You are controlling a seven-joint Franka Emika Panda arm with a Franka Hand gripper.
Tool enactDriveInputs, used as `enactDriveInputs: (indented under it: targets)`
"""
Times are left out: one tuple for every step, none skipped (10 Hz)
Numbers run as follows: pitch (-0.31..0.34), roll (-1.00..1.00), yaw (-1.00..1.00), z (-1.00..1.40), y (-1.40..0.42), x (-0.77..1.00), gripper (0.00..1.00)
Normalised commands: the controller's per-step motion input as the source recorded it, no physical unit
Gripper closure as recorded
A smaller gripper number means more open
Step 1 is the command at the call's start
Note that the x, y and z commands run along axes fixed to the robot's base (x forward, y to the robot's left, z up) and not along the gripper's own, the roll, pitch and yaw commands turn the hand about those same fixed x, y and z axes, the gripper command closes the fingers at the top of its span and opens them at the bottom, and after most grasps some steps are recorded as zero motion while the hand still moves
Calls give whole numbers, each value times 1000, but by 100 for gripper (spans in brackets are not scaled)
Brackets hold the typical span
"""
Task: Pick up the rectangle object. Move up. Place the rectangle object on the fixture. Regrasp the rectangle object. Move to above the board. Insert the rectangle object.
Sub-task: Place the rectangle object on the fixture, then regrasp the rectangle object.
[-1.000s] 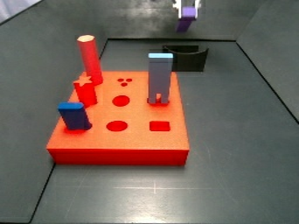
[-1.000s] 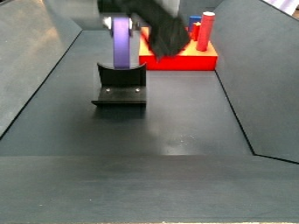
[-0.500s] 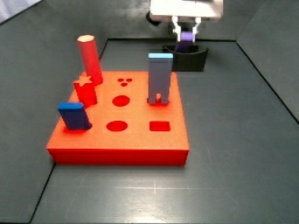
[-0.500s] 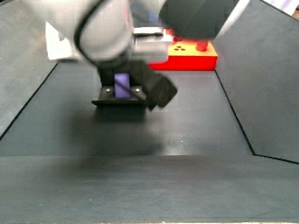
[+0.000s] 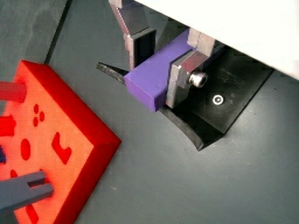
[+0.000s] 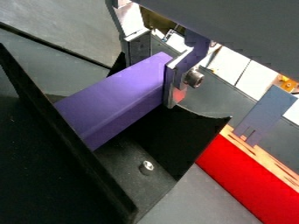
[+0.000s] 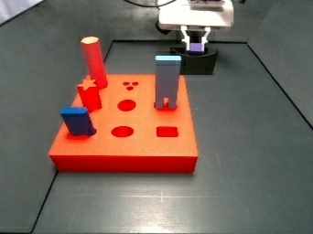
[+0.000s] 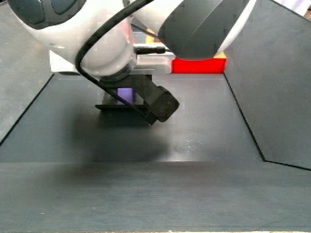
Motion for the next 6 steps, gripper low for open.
enactDriveInputs:
  targets:
    - [-65,-108,-53,-356,110,63,100]
    - [0,0,0,-167,-500,0,100]
    - [0,0,0,0,0,0,0]
    - [25,-34,-4,1000,0,0,0]
    - [23,-27,-1,1000,3,-1,0]
    - [29,-5,4,1000,4,-13,0]
